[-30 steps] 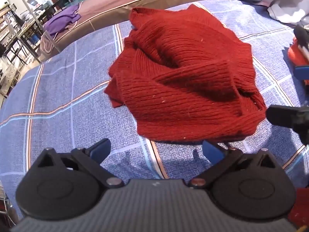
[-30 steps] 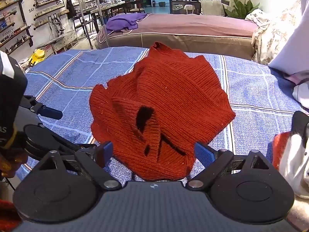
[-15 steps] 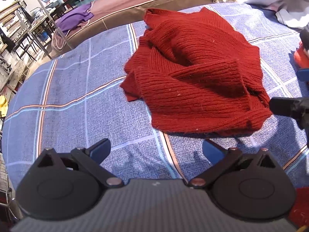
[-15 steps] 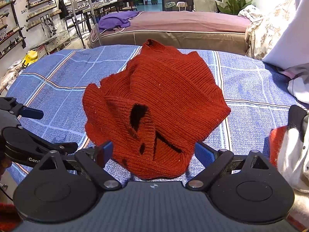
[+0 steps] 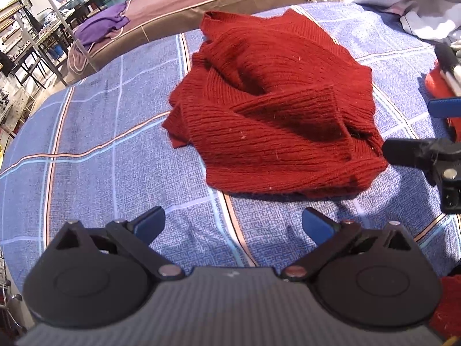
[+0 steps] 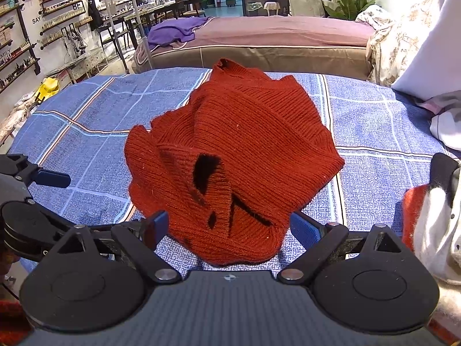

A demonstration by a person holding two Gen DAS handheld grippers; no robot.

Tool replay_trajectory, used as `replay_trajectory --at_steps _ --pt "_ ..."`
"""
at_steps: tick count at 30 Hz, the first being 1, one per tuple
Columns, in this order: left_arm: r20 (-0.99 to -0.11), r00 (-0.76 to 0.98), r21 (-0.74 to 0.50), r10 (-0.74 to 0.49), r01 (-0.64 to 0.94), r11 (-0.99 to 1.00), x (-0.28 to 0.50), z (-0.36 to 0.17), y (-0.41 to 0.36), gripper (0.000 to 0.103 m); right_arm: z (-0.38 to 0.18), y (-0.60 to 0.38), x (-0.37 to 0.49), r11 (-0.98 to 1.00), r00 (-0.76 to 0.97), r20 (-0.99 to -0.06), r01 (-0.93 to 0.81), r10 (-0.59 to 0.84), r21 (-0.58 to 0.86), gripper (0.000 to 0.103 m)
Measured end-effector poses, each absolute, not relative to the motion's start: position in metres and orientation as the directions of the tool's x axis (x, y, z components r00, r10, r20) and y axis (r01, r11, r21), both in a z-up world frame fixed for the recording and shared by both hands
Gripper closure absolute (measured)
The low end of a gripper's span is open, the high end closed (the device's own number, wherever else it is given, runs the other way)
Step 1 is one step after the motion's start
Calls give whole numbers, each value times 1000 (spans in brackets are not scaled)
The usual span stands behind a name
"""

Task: Fold small clothes
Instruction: 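Move both grippers open toward the crumpled red sweater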

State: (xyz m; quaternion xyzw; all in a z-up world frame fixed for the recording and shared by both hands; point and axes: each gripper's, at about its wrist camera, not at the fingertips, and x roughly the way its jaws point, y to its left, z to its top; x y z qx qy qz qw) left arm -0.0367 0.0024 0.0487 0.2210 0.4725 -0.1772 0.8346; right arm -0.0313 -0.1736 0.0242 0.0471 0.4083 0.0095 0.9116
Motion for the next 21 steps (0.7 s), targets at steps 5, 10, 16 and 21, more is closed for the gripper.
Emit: replay_trajectory --at_steps 5,10,16,21 --pt "-867 493 215 -74 504 836 -40 47 5 0 23 -176 -32 994 665 -745 31 60 107 0" --pt "-866 496 221 -67 499 838 -42 42 7 0 19 -176 -31 992 658 -750 31 72 122 0" --pt "-877 467 175 -112 527 832 -45 34 8 0 16 -173 -30 992 645 -760 27 79 126 0" --pt "-894 428 137 -135 546 827 -51 23 9 0 14 -171 -31 992 642 -762 21 85 128 0"
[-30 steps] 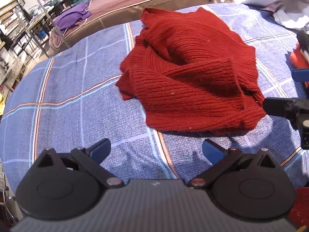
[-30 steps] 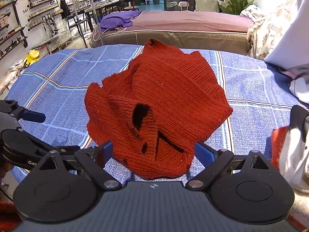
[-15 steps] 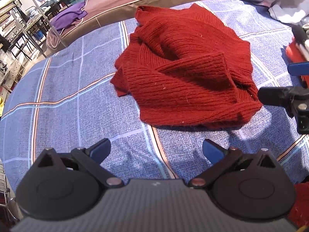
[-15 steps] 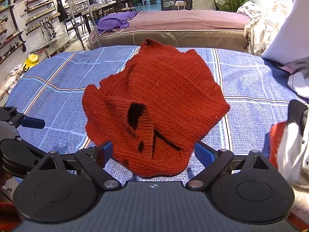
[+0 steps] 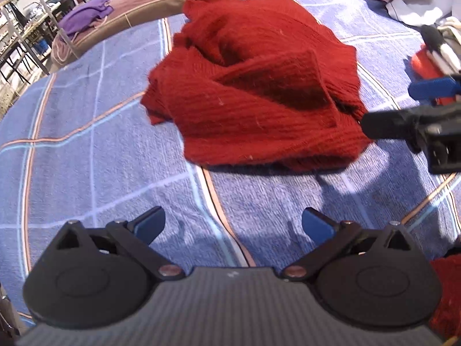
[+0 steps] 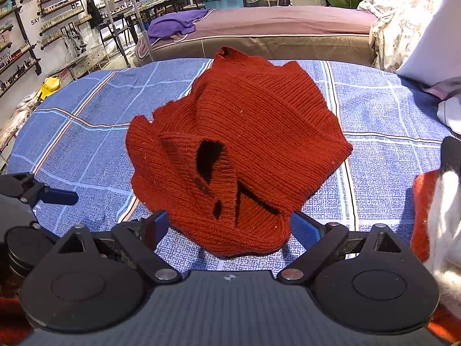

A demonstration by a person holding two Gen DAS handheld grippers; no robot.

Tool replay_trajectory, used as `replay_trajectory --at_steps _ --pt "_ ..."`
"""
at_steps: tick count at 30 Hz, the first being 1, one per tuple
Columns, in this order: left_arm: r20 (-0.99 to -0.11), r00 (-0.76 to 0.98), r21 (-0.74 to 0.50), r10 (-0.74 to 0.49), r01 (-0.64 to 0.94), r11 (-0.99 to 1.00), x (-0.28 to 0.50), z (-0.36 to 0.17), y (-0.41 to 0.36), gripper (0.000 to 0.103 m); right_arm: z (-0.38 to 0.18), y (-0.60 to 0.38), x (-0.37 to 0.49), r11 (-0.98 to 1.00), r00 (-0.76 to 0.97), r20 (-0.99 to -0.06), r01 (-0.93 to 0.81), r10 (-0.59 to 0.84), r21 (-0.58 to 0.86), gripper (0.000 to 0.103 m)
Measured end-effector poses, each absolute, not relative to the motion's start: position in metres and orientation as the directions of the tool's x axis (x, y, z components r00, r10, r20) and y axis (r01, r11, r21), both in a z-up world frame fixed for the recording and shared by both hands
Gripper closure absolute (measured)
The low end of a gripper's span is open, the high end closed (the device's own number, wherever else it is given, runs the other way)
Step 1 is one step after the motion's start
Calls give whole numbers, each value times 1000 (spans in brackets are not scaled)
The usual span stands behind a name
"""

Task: Fold small clothes
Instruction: 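Move both grippers open toward the crumpled red sweater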

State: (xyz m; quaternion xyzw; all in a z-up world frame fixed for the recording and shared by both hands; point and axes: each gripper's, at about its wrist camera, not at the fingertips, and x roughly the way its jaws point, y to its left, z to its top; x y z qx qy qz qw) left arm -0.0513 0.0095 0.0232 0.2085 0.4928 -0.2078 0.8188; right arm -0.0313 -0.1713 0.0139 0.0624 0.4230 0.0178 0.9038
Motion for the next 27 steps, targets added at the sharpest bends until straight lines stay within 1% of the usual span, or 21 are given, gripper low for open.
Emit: replay_trajectory --at_steps 5,9,14,18,23,27 --pt "-909 397 99 -130 507 856 -49 19 16 0 12 -172 -31 989 640 -763 27 92 142 0" --pt "-907 419 182 -52 498 848 -46 19 14 0 11 -170 -32 990 639 -763 17 96 139 0" --pt "-906 414 130 -91 474 871 -44 23 20 0 11 -170 -33 991 641 -762 18 90 132 0" --pt "-900 430 161 -68 475 865 -44 22 17 0 11 -172 -34 991 645 -759 24 88 135 0" --pt "-907 415 156 -67 481 863 -46 19 13 0 9 -175 -36 988 647 -756 26 98 151 0" --pt "-907 415 160 -63 481 862 -46 17 12 0 9 -175 -35 990 650 -755 26 87 136 0"
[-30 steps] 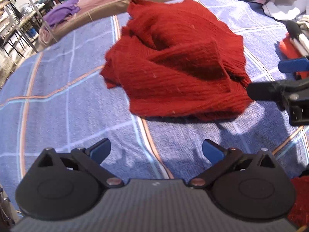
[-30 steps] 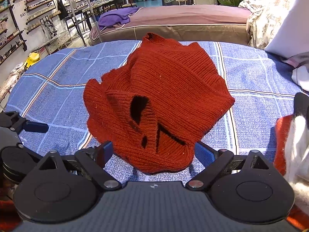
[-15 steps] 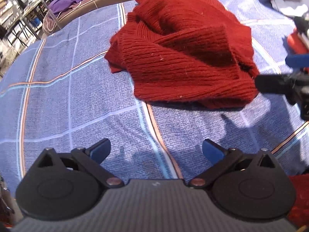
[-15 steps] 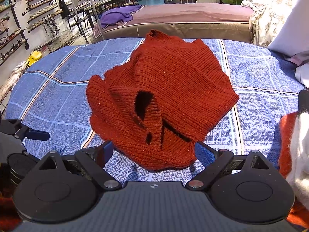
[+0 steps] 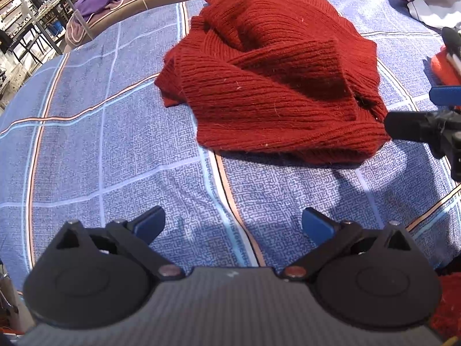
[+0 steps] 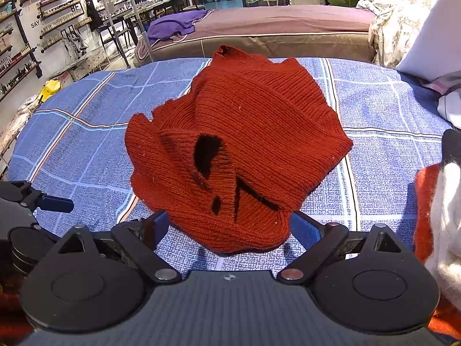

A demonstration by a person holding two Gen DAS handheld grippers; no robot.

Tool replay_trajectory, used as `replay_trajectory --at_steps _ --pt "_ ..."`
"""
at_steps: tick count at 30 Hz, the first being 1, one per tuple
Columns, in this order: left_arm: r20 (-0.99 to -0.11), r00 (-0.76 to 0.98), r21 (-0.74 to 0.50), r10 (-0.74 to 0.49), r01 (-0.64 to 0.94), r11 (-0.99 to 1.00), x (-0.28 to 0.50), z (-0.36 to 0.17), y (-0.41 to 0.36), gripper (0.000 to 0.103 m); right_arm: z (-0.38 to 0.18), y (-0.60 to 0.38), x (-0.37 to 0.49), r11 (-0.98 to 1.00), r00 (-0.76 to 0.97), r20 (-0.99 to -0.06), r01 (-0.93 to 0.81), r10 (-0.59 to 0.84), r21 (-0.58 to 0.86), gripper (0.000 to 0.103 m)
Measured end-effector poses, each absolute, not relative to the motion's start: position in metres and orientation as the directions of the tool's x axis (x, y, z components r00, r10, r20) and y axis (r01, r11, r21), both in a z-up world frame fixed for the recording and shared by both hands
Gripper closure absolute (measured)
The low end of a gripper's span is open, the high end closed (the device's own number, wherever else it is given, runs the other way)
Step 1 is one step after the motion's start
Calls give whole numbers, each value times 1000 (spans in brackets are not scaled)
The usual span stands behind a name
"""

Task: Fold small clothes
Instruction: 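Move both grippers open toward the crumpled red sweater, then grasp the sweater edge with the left gripper while the right gripper grasps another edge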

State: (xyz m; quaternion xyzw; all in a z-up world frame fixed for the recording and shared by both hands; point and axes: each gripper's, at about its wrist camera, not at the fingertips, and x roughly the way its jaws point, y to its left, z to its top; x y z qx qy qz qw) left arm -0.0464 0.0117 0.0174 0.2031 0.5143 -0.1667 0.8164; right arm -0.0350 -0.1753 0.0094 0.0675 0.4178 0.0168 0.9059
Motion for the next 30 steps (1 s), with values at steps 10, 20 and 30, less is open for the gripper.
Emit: replay_trajectory --at_steps 10,20,30 --pt "-898 437 186 -54 486 854 -38 16 10 0 11 -178 -36 989 663 -744 32 86 142 0" --pt "-899 434 181 -62 496 849 -34 13 7 0 8 -181 -34 988 656 -750 47 83 150 0" --pt "-891 433 90 -132 456 885 -11 19 24 0 12 -189 -25 990 683 -727 42 71 135 0"
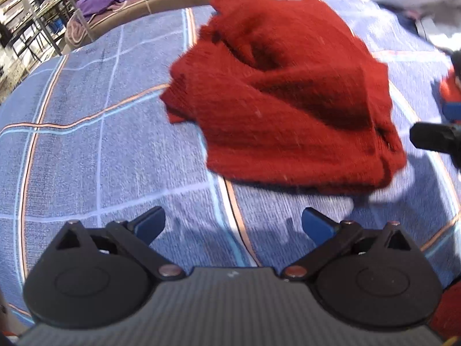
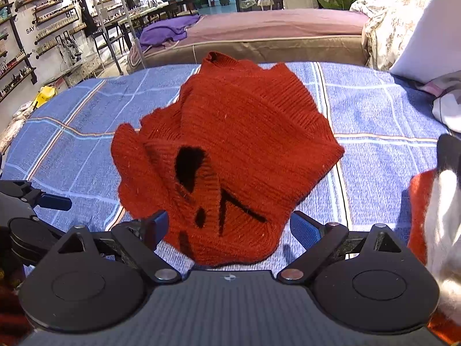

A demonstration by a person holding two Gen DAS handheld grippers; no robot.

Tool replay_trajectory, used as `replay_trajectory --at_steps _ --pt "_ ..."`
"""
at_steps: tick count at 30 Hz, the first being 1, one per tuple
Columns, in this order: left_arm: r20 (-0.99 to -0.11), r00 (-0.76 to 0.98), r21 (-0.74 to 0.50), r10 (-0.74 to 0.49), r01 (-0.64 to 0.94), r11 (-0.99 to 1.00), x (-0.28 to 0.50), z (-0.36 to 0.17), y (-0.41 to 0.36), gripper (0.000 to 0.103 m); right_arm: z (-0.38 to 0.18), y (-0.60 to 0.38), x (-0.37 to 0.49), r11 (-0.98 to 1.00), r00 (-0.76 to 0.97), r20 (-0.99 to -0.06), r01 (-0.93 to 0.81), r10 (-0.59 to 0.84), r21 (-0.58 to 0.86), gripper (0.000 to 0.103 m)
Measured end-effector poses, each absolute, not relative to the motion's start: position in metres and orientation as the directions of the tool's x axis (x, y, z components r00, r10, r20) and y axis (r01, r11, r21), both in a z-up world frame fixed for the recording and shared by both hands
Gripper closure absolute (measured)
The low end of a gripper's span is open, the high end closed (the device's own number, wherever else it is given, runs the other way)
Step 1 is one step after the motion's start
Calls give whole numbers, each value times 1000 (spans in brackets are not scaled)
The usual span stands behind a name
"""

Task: Fold small clothes
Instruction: 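Grasp the sweater edge with the left gripper while the right gripper grasps another edge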

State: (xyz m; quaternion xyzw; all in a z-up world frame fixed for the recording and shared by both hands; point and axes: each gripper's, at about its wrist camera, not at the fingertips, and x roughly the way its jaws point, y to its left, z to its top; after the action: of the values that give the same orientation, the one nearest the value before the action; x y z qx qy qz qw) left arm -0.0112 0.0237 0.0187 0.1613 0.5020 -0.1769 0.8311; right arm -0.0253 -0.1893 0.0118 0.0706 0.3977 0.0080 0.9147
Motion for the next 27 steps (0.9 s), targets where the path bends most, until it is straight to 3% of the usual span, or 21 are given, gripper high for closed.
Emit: replay_trajectory --at_steps 10,14,15,22,24,25,27 --pt "-861 425 -72 -280 444 893 48 23 17 7 27 -197 32 994 759 -644 -31 93 108 0" --pt "-867 402 -87 -294 458 885 59 8 -2 28 23 -189 73 993 768 -630 -73 112 88 0" --pt "-869 392 -99 -301 459 883 60 4 -5 40 20 -186 83 994 764 -636 -77 107 75 0" --pt "-855 415 -92 -312 469 878 56 1 -12 75 -11 -157 112 989 706 -696 -146 129 36 0" --pt "-849 417 -100 -324 474 875 55 3 -8 83 -24 -152 111 995 693 -717 -102 69 -2 36" --pt "-849 416 -103 -327 475 874 54 3 -6 84 -24 -154 106 996 709 -702 -94 70 5 36" --pt "-848 414 -112 -331 471 875 53 5 -2 86 -19 -155 97 996 725 -685 -93 69 2 53"
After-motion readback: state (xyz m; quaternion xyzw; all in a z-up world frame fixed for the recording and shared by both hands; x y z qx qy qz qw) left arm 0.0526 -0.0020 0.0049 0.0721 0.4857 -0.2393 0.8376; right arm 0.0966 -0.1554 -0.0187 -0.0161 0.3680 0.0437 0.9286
